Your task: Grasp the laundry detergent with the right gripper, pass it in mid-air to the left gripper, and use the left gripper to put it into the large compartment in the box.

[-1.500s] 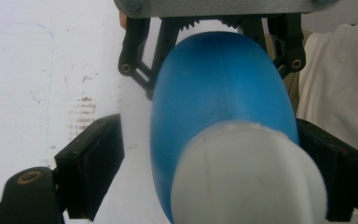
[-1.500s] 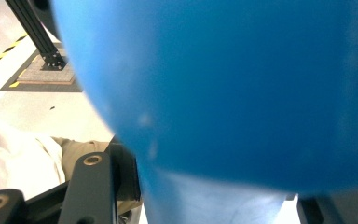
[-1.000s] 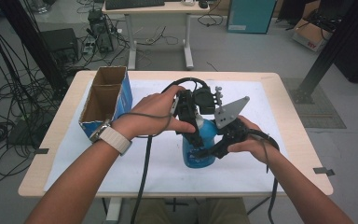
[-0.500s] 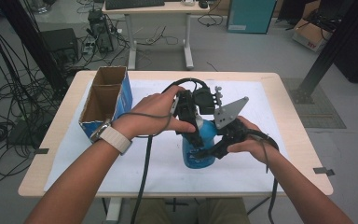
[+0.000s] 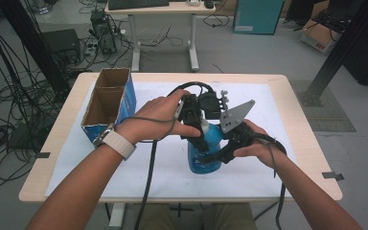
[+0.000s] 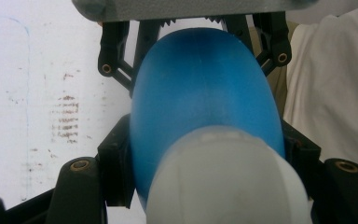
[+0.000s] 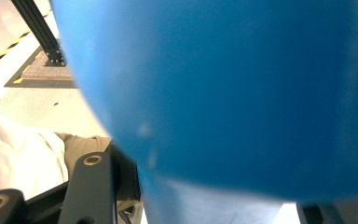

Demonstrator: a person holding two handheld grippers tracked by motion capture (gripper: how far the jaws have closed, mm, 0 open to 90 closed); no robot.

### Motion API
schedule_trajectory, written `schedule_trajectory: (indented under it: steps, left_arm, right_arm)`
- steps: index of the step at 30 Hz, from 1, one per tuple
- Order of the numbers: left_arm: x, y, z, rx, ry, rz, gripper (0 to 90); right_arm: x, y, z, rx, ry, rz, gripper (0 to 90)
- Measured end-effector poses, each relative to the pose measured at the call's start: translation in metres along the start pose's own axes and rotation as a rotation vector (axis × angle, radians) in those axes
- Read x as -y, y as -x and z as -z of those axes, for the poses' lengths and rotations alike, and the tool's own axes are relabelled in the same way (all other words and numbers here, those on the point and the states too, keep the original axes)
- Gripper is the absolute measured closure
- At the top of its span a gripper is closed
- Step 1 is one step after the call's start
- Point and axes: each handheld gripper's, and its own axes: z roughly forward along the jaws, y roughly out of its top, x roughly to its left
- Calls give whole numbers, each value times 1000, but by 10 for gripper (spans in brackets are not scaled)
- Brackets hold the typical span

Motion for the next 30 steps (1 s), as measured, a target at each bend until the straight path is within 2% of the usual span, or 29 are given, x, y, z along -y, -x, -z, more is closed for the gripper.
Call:
schedule_trajectory:
  steps: [14, 30]
  left_arm:
    - [0, 3, 1, -25, -6, -2, 372]
    - [-1, 5, 2, -22, -21, -2, 373]
  right_arm:
    - [-1, 0, 0, 10, -1, 11, 435]
    - [-2, -3, -1, 10, -7, 9, 435]
